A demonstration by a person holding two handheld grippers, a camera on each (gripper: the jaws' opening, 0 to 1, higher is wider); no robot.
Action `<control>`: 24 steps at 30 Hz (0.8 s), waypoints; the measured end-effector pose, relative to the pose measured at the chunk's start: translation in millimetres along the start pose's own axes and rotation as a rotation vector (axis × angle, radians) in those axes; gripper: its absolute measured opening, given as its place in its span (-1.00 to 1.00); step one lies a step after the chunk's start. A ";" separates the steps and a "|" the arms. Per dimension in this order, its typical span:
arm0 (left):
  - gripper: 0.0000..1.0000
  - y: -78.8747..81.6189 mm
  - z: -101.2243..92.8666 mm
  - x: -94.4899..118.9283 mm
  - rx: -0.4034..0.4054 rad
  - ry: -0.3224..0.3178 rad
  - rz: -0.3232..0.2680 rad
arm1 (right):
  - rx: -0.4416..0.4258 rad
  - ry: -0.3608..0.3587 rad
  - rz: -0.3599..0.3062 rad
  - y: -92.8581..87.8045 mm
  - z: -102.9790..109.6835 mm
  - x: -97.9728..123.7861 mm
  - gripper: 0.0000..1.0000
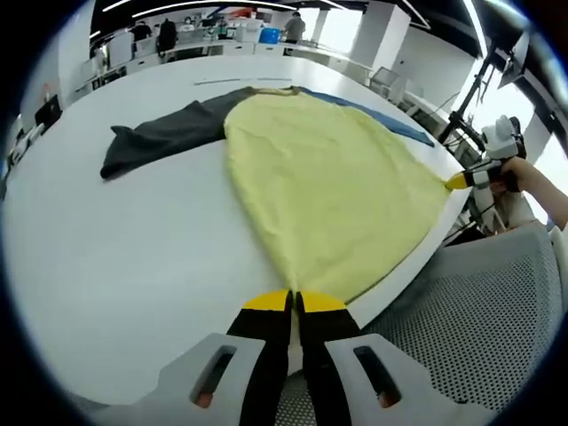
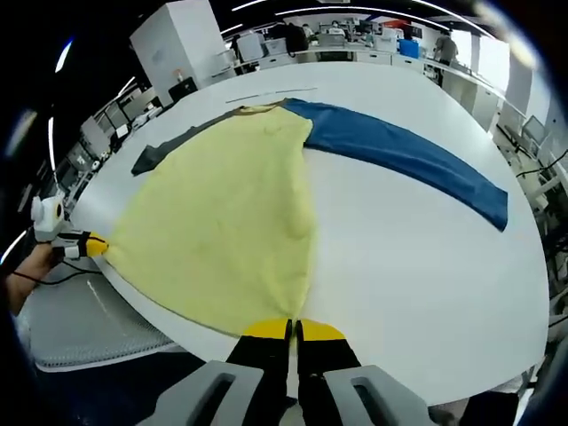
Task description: Fold the garment on the visible template until the final outline fits inside the template.
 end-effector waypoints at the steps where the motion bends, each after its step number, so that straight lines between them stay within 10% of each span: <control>1: -1.00 -0.3 0.1 0.1 0.000 -0.001 0.002 | 0.002 -0.004 0.010 -1.6 0.1 -0.1 -1.00; 24: -0.96 -1.1 -1.3 -0.9 -0.019 0.018 0.017 | 0.007 -0.039 0.030 -6.9 1.5 -3.0 -1.00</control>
Point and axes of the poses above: the point that each gripper's makers call its tool centre point, and the gripper's own axes: x roughly backward along the fingers, z roughly to its left, y roughly out of its top, the point moved 9 cm from there along x, roughly backward along the fingers, and after that the axes turned 8 degrees about -z, right-handed, at the moved point
